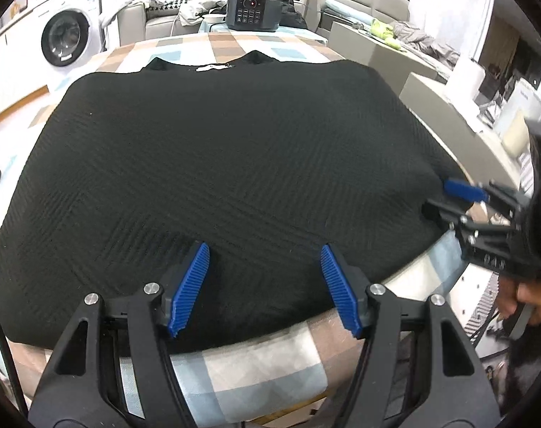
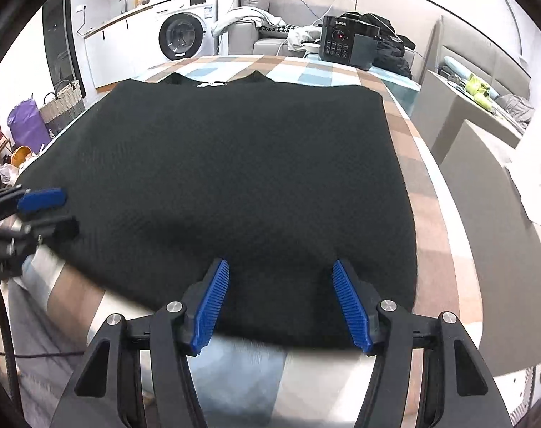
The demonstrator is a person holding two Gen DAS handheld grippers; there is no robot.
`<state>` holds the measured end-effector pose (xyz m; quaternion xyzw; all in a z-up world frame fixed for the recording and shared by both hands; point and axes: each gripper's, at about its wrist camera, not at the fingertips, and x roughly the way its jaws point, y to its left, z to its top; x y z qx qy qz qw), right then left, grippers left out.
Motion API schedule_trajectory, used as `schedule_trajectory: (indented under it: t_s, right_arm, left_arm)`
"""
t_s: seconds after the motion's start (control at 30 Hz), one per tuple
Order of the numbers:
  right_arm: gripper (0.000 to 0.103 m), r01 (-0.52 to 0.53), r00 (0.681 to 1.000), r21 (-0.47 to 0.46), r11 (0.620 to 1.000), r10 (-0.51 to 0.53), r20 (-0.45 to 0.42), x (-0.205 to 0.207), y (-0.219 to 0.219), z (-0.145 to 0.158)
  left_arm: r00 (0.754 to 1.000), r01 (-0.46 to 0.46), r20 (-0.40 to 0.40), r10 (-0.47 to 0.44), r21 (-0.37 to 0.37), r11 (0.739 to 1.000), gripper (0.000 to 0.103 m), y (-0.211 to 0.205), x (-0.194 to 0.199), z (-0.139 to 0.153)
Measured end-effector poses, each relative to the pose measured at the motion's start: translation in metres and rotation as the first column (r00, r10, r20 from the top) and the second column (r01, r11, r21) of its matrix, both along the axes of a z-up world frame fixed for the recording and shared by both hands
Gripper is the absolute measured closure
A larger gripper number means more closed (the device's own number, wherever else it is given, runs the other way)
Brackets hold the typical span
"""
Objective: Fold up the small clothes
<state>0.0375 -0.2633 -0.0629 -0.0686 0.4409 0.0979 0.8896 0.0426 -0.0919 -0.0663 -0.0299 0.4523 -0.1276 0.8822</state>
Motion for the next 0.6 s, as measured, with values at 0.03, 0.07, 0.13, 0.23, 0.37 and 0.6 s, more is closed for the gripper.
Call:
schedule_trajectory:
  t_s: [0.03,0.07,0.13,0.23,0.37,0.6]
  right_arm:
    - [0.041,0.007,1.000,0.029,1.000,-0.007,0.001,0.001,-0.001,0.002]
    - [0.041,0.009,1.000,0.048,0.999,-0.010,0.002,-0.002,0.000,0.003]
    - [0.041,0.022,1.000,0.087,0.996,-0.023,0.015,0.005,0.004,0.006]
    - [0.041,0.027,0.999,0.071,0.997,-0.029,0.025,0.020,0.016,0.006]
    - [0.041,0.034,0.998,0.048,0.998,-0.036,0.042,0.025,0.013,0.012]
    - [0.041,0.180,0.983,0.222,0.958,-0.182,-0.009,0.022,-0.047,0.030]
  left_arm:
    - [1.000,0.000,0.002,0.000,-0.010,1.000,0.040,-0.001,0.002,0.000]
    - [1.000,0.002,0.003,-0.002,-0.013,1.000,0.040,-0.002,0.004,0.001]
    - [1.000,0.011,0.005,-0.011,0.006,1.000,0.040,-0.009,0.009,0.000]
    - [1.000,0.019,0.003,-0.019,0.024,1.000,0.040,-0.015,0.013,-0.002]
    - [1.000,-0.007,0.005,0.007,0.033,0.999,0.040,-0.007,0.012,0.001]
    - [0.995,-0.098,-0.001,0.098,0.010,0.995,0.040,0.028,0.012,0.009]
